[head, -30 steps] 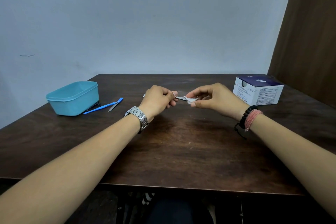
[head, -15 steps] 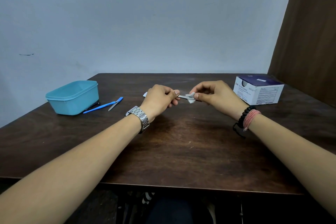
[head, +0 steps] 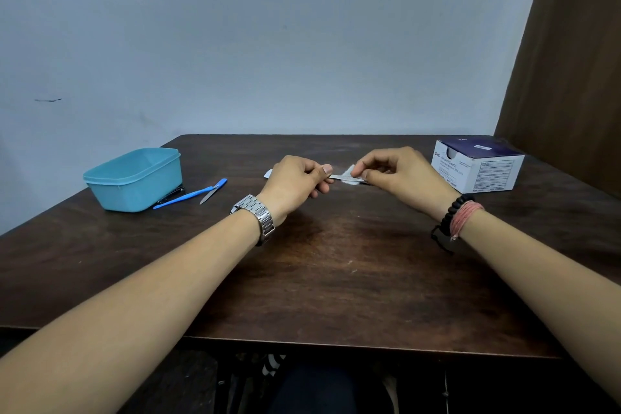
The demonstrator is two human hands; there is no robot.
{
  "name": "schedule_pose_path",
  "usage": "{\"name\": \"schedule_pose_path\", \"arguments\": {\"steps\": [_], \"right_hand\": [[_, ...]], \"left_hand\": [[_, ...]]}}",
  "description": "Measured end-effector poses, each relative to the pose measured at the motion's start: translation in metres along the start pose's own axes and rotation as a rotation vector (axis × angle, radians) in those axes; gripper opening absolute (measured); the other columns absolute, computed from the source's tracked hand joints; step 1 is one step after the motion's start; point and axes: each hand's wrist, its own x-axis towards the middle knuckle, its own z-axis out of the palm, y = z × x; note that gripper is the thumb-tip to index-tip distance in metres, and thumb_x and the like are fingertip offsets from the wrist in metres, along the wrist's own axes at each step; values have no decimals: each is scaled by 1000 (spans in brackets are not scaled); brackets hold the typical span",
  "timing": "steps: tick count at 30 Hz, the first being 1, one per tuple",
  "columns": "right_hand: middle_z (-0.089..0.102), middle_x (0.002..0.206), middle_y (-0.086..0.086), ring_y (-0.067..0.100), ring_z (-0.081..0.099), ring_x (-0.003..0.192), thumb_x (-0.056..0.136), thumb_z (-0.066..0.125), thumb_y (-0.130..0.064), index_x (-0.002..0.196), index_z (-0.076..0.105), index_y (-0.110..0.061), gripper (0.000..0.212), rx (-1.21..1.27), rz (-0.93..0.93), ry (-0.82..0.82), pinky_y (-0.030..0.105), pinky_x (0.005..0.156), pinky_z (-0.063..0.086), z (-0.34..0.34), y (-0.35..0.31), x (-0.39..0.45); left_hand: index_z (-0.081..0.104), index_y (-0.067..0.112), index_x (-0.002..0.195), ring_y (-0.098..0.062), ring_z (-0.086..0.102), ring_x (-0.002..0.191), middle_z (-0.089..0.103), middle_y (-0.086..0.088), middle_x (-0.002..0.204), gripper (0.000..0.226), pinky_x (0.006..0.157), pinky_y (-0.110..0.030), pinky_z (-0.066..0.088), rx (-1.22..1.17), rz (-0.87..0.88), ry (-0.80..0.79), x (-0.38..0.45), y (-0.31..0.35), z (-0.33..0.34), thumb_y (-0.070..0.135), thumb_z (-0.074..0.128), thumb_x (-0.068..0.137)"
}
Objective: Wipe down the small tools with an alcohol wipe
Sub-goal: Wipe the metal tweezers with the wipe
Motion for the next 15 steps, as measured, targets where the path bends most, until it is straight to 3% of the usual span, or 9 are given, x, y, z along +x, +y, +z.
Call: {"name": "schedule_pose_path", "arguments": {"steps": [4, 7, 11, 15], "right_hand": [[74, 87, -1, 3, 61, 74, 78, 77, -15, 94, 75, -24, 18, -18, -12, -68, 15, 74, 48, 1, 1, 0], [74, 93, -5, 8, 65, 82, 73, 83, -18, 97, 74, -25, 27, -65, -44, -65, 23, 81, 51, 2, 1, -1], [72, 96, -11, 5, 64, 91, 71, 84, -19, 98, 73, -21, 29, -131, -123, -9, 18, 82, 48, 6, -3, -3], [72, 92, -10, 4, 64, 84, 69, 85, -19, 94, 72, -16, 28, -160, -169, 37, 14, 76, 47, 11, -6, -4]], "left_hand": [[72, 14, 79, -4, 49, 53, 64, 7, 62, 27, 51, -14, 40, -71, -30, -30, -1, 0, 0, 29, 57, 97], [71, 14, 79, -3, 48, 51, 63, 8, 60, 27, 50, -14, 40, -123, -70, -51, -1, 0, 0, 28, 56, 97], [71, 13, 78, -4, 48, 50, 62, 9, 58, 27, 48, -16, 38, -209, -134, -96, -1, 0, 1, 28, 57, 96], [71, 13, 78, -4, 48, 50, 62, 9, 57, 27, 50, -18, 39, -233, -162, -131, -3, 1, 2, 30, 59, 95]]}}
